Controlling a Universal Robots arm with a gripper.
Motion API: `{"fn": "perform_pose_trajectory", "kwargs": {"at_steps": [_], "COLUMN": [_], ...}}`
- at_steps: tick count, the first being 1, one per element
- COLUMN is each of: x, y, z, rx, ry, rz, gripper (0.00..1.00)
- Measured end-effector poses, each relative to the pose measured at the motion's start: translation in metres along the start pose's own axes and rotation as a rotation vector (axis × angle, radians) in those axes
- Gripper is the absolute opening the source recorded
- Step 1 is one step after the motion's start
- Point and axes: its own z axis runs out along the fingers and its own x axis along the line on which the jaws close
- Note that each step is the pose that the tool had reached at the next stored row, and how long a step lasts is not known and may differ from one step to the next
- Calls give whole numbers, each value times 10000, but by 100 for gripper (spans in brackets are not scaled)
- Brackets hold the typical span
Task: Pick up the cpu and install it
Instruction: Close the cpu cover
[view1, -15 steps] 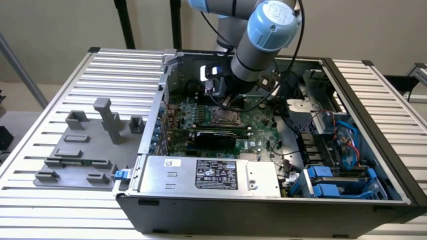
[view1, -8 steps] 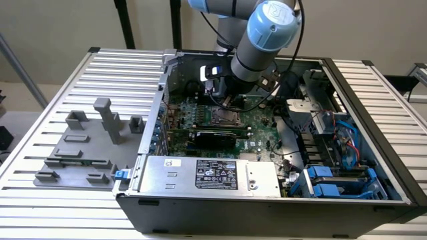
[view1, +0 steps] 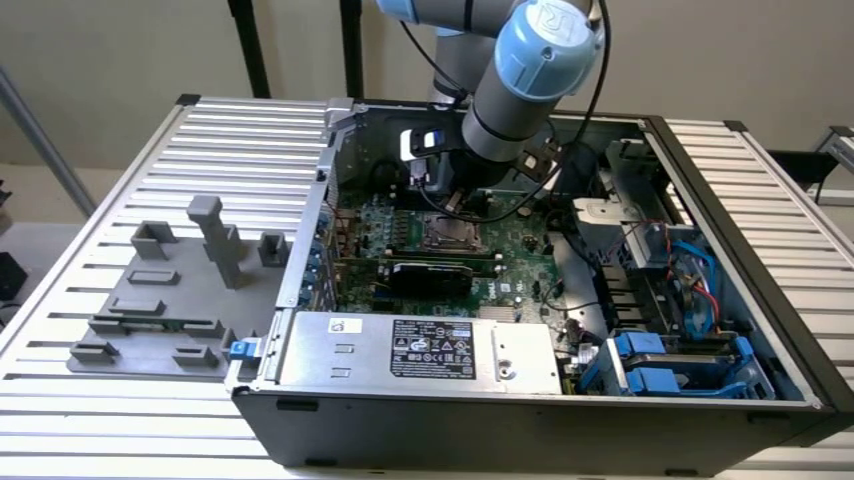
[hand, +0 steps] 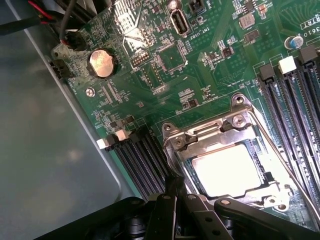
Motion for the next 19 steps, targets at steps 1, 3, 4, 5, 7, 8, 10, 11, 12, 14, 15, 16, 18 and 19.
{"fn": "perform_pose_trajectory", "kwargs": {"at_steps": [1, 3, 4, 5, 7, 8, 10, 11, 12, 14, 15, 16, 18, 19], "x": [-1, -2, -3, -4, -5, -6, -8, -9, -10, -11, -11, -11, -12, -12], "y": [0, 0, 0, 0, 0, 1, 3, 4, 4, 5, 6, 7, 7, 8], "z": [-1, -2, -2, -2, 2, 5, 12, 15, 17, 21, 23, 25, 28, 30], "rx": [0, 0, -1, -3, -11, -19, -36, -45, -51, -60, -62, -63, -64, -64], "ry": [-1, -4, -8, -9, -11, -12, -13, -16, -18, -19, -17, -15, -15, -12], "rz": [0, 0, 0, -1, -1, -2, -6, -8, -9, -11, -12, -13, -13, -14], "gripper": [11, 11, 11, 11, 11, 11, 11, 11, 11, 11, 11, 11, 11, 11]}}
